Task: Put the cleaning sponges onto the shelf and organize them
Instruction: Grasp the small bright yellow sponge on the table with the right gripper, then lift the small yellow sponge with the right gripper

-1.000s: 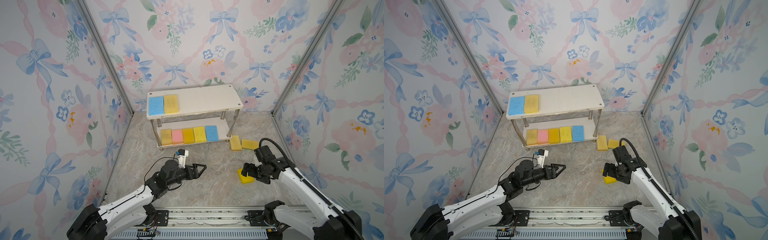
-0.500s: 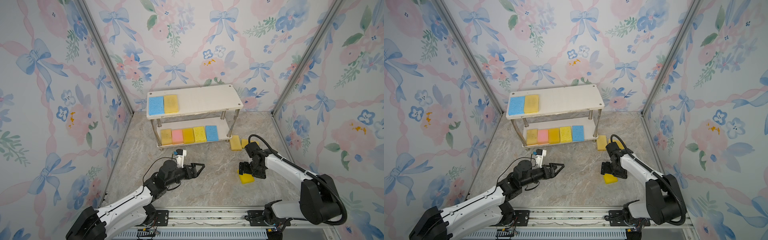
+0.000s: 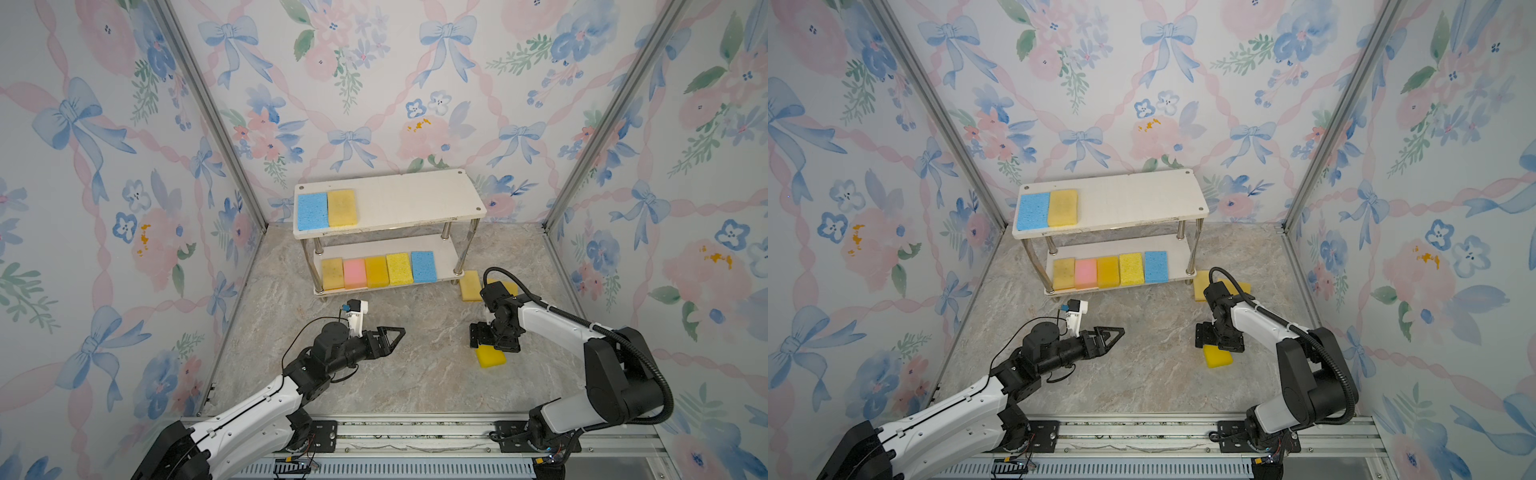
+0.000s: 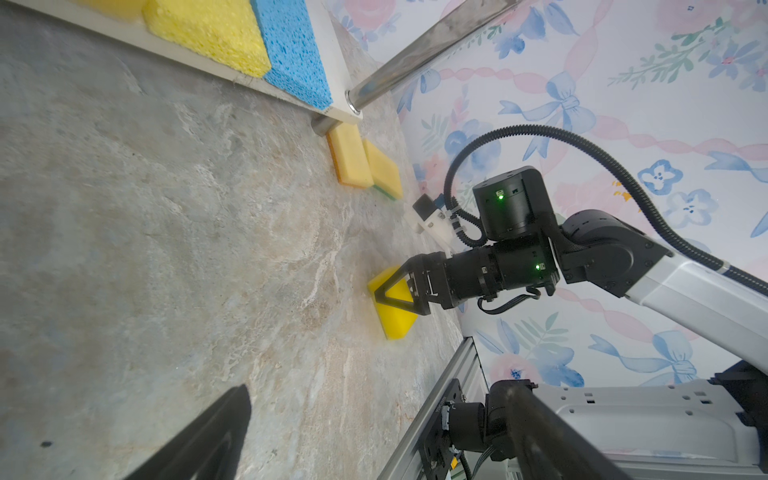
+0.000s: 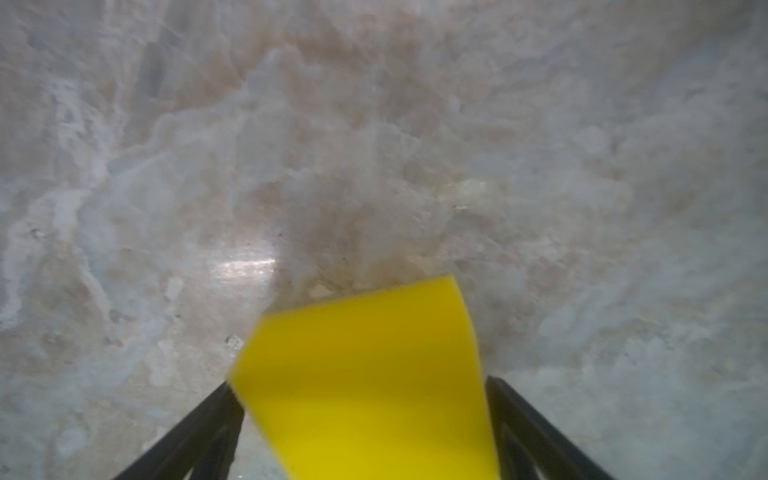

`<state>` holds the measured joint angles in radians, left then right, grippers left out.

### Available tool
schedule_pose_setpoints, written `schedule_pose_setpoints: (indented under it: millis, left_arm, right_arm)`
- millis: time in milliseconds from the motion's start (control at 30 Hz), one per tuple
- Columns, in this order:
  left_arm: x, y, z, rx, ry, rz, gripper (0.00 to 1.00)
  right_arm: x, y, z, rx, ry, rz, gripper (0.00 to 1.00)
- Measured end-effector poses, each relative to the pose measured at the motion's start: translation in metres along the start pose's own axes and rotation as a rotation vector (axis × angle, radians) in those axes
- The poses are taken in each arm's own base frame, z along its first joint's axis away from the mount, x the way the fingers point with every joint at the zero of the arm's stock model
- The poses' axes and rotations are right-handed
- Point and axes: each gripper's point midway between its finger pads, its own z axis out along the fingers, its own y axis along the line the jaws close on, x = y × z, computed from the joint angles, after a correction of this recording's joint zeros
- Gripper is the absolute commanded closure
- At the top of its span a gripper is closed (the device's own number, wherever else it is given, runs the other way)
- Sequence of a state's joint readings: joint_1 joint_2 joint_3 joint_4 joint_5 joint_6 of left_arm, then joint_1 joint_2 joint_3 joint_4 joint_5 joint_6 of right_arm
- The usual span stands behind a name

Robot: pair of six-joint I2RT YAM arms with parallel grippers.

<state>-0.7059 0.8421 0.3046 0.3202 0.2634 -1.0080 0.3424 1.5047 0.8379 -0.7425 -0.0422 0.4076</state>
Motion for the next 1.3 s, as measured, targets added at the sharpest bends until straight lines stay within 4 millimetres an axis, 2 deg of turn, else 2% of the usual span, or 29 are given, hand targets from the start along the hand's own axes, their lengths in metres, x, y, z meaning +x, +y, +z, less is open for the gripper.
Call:
schedule_pose_setpoints:
  millis: [167, 300, 400, 467, 567, 600, 667, 867, 1100, 1300]
  left_arm:
    - [0.004, 0.004, -0.001, -0.004, 0.006, -0.014, 0.02]
    - [0.006, 0.006, 0.000, -0.006, 0.016, -0.028, 0.02]
    - [0.008, 0.008, 0.002, -0.012, 0.025, -0.033, 0.02]
    - [0.008, 0.008, 0.002, -0.013, 0.026, -0.034, 0.02]
    - [0.008, 0.008, 0.003, -0.010, 0.024, -0.033, 0.02]
    - [0.007, 0.008, 0.003, -0.009, 0.023, -0.033, 0.02]
    - [0.008, 0.009, 0.004, -0.013, 0.026, -0.034, 0.02]
    - [0.010, 0.011, 0.003, -0.015, 0.026, -0.045, 0.02]
    - [0.012, 0.013, 0.000, -0.013, 0.025, -0.052, 0.02]
    - [0.012, 0.013, 0.000, -0.014, 0.024, -0.059, 0.02]
  right_arm:
    - [0.002, 0.004, 0.000, -0.004, 0.001, -0.010, 0.28]
    - [0.007, 0.016, -0.001, -0.007, 0.002, -0.051, 0.29]
    - [0.010, 0.033, -0.010, -0.023, -0.016, -0.113, 0.28]
    - [0.007, 0.050, -0.021, -0.049, -0.053, -0.161, 0.23]
    - [0.005, 0.073, -0.034, -0.091, -0.090, -0.221, 0.01]
    - [0.005, 0.078, -0.034, -0.096, -0.093, -0.243, 0.03]
    - [0.009, 0.083, -0.030, -0.086, -0.078, -0.278, 0.03]
    - [0.024, 0.082, -0.002, 0.018, -0.004, -0.361, 0.03]
    - [0.030, 0.081, 0.011, 0.066, 0.023, -0.390, 0.00]
    - [0.028, 0.084, 0.010, 0.055, 0.002, -0.395, 0.21]
